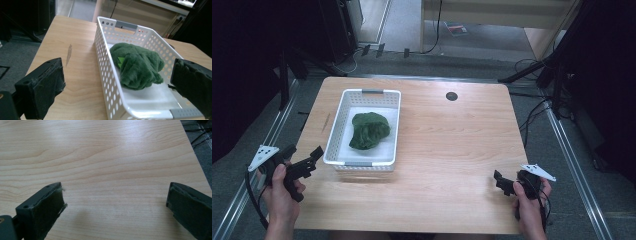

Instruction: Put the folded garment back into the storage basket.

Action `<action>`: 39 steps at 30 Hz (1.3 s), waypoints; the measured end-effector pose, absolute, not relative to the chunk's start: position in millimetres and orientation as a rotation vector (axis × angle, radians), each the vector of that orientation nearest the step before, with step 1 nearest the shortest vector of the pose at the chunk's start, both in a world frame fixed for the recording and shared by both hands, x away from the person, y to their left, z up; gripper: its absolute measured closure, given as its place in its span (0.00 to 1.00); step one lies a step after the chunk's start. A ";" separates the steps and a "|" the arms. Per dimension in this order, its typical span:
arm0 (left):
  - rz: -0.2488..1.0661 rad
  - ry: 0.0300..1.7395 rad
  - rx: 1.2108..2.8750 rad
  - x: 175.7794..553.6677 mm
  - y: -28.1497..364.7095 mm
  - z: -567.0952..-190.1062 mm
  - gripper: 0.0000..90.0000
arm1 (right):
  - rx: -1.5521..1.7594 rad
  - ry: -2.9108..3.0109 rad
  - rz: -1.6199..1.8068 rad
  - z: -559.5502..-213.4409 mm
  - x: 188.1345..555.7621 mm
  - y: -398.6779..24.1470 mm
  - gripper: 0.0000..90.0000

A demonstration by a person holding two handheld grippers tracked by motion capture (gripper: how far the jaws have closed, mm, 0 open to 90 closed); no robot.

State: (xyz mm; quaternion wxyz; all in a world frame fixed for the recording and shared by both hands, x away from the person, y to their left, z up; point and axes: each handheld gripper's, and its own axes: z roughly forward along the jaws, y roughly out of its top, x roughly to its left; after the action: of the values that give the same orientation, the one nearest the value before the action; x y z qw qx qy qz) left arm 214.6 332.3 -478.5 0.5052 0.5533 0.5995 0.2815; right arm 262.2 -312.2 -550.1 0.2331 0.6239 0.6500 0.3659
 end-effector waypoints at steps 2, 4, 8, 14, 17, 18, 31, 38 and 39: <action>0.680 1.446 1.325 209.6 336.6 -484.0 0.00 | 1.712 1.785 1.005 -550.2 262.2 -312.3 0.01; 0.696 1.455 1.315 204.7 340.2 -489.8 0.00 | 1.715 1.785 1.004 -550.1 262.2 -312.3 0.01; 0.709 1.480 1.301 196.9 346.7 -505.4 0.00 | 1.715 1.786 1.003 -550.2 262.2 -312.5 0.01; 0.689 1.516 1.277 190.3 359.3 -526.1 0.00 | 1.719 1.783 0.999 -550.1 262.2 -312.4 0.01; 0.698 1.530 1.291 187.1 364.9 -535.1 0.00 | 1.714 1.785 0.996 -550.1 262.3 -312.2 0.01; 0.703 1.542 1.300 186.4 366.5 -539.0 0.00 | 1.714 1.785 0.995 -550.1 262.3 -312.2 0.01; 0.699 1.573 1.290 188.5 368.9 -554.6 0.00 | 1.715 1.786 1.005 -549.9 262.0 -313.1 0.01; 0.681 1.567 1.284 189.4 369.0 -555.0 0.00 | 1.719 1.789 1.006 -550.1 262.3 -313.0 0.01; 0.672 1.567 1.280 189.7 369.3 -555.2 0.00 | 1.718 1.789 1.005 -550.1 262.3 -312.9 0.01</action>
State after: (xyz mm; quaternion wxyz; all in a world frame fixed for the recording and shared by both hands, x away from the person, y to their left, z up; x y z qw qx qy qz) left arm 189.7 369.3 -555.2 0.4836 0.5255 0.6434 0.2757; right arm 262.3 -312.9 -550.1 0.2306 0.6248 0.6503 0.3655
